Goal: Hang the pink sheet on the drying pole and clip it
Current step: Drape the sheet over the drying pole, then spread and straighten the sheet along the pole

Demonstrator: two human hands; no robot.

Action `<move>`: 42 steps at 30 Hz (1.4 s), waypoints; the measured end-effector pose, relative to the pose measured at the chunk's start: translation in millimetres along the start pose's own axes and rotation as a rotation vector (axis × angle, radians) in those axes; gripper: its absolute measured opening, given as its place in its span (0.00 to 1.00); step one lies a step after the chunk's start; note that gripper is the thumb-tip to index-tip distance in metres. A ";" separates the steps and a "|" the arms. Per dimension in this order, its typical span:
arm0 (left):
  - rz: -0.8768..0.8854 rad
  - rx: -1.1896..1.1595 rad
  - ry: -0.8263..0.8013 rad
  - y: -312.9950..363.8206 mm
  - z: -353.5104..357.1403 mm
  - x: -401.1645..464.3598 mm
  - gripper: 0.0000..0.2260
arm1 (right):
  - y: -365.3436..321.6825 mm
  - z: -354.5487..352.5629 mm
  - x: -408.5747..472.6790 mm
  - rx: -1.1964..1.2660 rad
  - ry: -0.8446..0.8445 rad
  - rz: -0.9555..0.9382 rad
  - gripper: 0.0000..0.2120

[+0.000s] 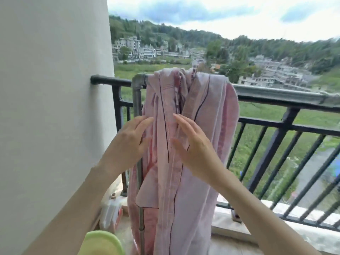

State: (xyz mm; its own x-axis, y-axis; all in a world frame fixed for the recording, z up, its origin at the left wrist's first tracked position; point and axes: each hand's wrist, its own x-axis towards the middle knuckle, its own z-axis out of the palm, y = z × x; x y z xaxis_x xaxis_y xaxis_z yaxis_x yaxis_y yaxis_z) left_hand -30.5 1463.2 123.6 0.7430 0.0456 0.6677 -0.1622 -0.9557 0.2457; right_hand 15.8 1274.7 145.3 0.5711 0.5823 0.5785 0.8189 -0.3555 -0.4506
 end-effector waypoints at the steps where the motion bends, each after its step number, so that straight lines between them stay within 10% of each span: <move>1: 0.030 0.014 0.017 12.5 -4.7 13.0 0.22 | 2.0 -15.5 5.6 -0.053 0.045 -0.032 0.25; 14: -0.019 0.305 -0.130 50.7 4.2 103.0 0.29 | 53.1 -78.5 65.1 -0.700 0.190 -0.033 0.23; 23: -0.064 0.194 -0.018 46.1 10.4 121.1 0.27 | 51.6 -62.2 73.9 -0.034 0.381 0.509 0.35; 30: -0.073 0.259 -0.013 43.6 12.8 122.3 0.26 | 59.7 -82.6 91.2 0.110 0.423 0.394 0.10; 42: -0.040 -0.028 0.157 45.0 23.2 122.2 0.24 | 109.8 -162.5 34.0 -0.252 0.716 0.548 0.13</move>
State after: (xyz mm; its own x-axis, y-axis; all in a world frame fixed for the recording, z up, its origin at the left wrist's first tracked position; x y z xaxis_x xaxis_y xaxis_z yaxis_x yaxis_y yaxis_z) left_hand 68.0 1419.1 199.9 0.6392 0.1304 0.7579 -0.1537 -0.9439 0.2921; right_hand 134.3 1136.7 226.0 0.7114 -0.2719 0.6480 0.3657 -0.6442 -0.6718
